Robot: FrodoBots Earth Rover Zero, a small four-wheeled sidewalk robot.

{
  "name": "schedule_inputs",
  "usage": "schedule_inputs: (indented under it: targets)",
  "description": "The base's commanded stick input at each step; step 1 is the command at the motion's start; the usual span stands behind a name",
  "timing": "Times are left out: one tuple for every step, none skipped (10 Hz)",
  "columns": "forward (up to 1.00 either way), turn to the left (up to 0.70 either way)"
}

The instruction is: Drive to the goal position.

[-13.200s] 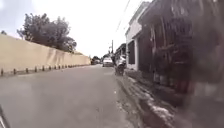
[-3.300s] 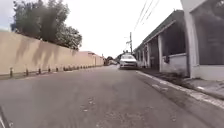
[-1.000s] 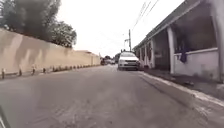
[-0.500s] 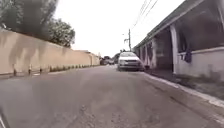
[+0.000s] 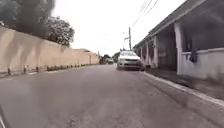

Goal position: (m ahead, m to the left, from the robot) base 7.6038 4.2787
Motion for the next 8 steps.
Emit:
schedule_inputs:
  targets:
    - [0.7,0.01]
    - [0.7,0.01]
    - [0.7,0.01]
    - [0.7,0.01]
    - [0.7,-0.14]
    - [0.7,-0.11]
    - [0.7,-0.01]
    - [0.7,0.01]
